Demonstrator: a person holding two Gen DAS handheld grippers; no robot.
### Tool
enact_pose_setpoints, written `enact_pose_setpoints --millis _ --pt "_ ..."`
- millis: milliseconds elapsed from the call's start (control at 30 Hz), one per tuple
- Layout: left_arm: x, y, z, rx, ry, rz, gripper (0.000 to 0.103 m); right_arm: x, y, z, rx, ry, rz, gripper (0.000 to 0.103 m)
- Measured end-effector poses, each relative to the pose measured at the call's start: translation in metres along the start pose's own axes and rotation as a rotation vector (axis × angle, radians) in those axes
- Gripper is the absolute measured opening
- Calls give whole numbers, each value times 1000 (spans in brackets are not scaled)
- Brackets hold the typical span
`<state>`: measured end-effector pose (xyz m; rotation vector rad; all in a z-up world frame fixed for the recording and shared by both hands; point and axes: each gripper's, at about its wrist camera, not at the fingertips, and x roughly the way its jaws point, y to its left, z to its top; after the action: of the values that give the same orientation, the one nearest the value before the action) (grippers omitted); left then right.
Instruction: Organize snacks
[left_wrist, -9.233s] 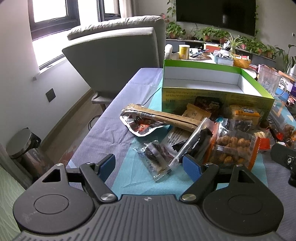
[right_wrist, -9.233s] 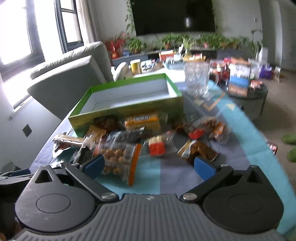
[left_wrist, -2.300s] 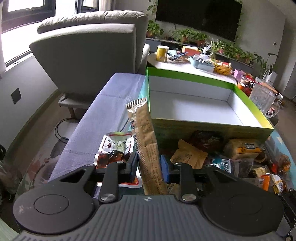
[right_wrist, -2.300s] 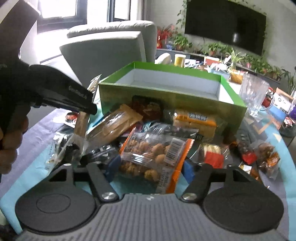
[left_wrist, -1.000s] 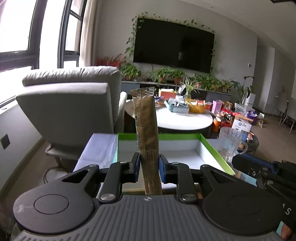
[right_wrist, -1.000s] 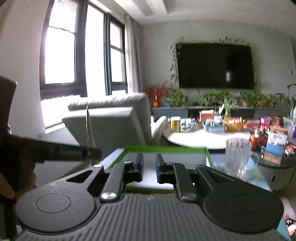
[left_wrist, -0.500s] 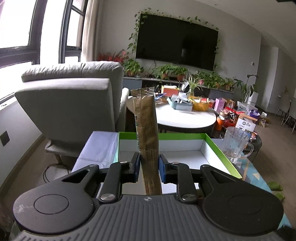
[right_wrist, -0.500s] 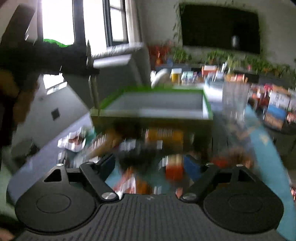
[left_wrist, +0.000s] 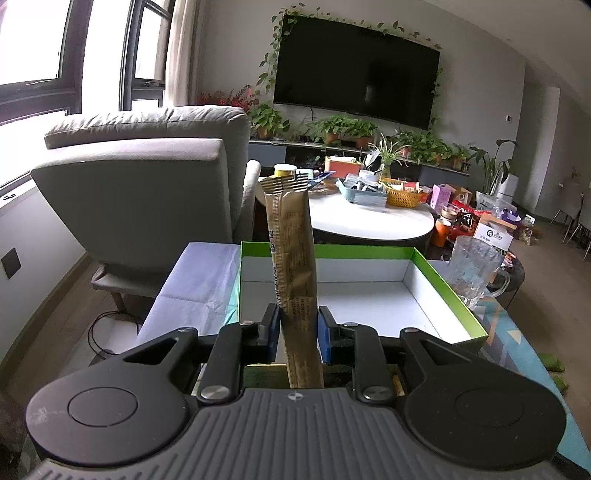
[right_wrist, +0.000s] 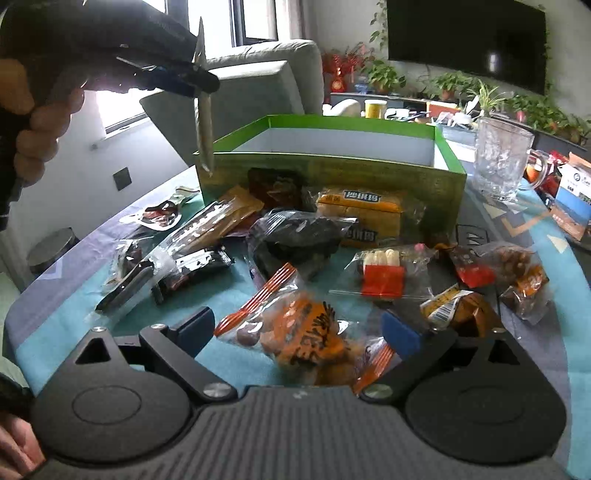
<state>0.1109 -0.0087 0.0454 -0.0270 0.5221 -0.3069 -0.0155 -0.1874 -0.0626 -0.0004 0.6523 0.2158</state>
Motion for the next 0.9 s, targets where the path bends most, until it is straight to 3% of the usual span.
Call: enact_pose_setpoints --millis 233,367,467,567,900 --pt "1 -3 -3 2 10 -7 20 -14 -15 -6 82 -32 -37 85" --pt "1 -3 -4 2 12 -7 20 -11 -19 -11 123 19 21 85" --pt "1 -3 -5 0 13 -1 20 -5 -11 -12 76 46 82 85" --pt "0 -2 -5 -3 11 1 20 5 -3 -10 8 29 56 85" --pt "4 -3 -7 -7 22 6 20 25 7 -2 -43 20 -26 85"
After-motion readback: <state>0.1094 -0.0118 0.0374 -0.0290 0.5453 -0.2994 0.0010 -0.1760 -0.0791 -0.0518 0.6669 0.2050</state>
